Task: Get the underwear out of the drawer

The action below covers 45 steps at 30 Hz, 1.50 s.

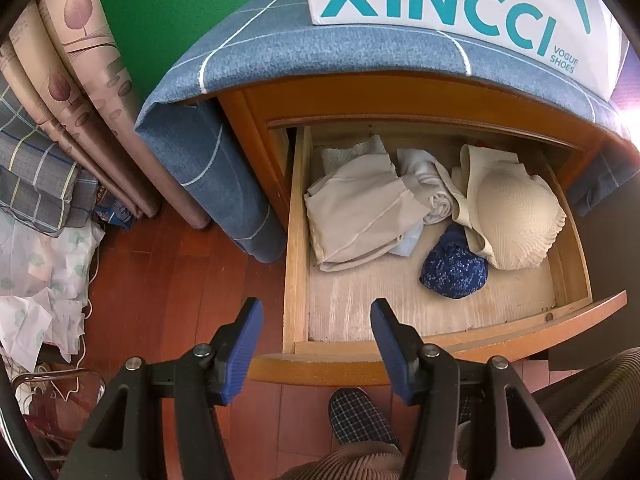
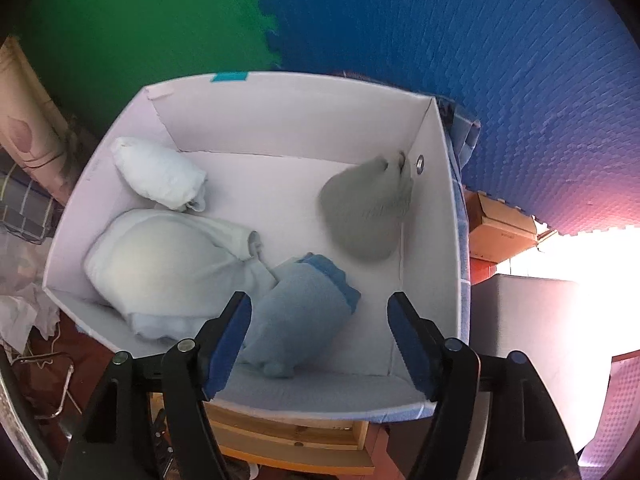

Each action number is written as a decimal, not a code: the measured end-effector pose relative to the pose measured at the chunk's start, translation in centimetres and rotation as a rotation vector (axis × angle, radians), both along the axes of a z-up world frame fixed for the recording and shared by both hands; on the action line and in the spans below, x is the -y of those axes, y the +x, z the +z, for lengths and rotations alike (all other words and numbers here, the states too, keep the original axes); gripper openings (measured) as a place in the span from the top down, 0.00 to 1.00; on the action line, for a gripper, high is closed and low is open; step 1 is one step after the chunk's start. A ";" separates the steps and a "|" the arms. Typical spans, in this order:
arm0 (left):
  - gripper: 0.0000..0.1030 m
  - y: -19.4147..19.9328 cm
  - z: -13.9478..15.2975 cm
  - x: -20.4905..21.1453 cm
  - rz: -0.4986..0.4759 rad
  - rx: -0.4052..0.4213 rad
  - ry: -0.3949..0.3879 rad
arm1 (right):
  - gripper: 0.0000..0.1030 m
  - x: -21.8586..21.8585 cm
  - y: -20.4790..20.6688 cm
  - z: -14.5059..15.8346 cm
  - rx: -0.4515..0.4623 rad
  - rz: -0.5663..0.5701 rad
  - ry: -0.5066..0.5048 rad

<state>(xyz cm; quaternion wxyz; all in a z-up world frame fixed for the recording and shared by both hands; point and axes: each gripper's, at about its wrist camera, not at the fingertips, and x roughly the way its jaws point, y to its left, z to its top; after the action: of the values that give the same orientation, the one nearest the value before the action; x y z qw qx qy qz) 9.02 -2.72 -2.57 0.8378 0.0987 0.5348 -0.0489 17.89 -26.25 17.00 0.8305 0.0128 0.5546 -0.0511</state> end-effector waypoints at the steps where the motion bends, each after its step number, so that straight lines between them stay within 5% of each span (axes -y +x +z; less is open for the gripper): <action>1: 0.44 0.0 0.0 0.0 0.000 -0.002 0.000 | 0.33 -0.1 -0.3 0.3 0.007 0.006 0.003; 15: 0.44 0.1 -0.4 -0.3 -0.003 -0.034 -0.024 | 0.30 -0.6 -10.6 0.2 -0.005 0.064 0.068; 33: 0.44 0.3 -0.9 -0.5 -0.007 -0.069 -0.046 | 0.30 -0.9 -14.7 -15.0 -0.214 -0.004 0.172; 45: 0.44 2.5 -1.2 0.9 -0.099 -0.065 0.015 | 0.30 -0.2 -12.8 -19.9 -0.193 -0.056 0.167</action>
<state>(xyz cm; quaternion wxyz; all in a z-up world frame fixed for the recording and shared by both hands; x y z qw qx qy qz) 11.56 -3.60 -3.77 0.8158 0.1298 0.5564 -0.0892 5.08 -26.07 -2.86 0.7675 0.0924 0.6337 -0.0289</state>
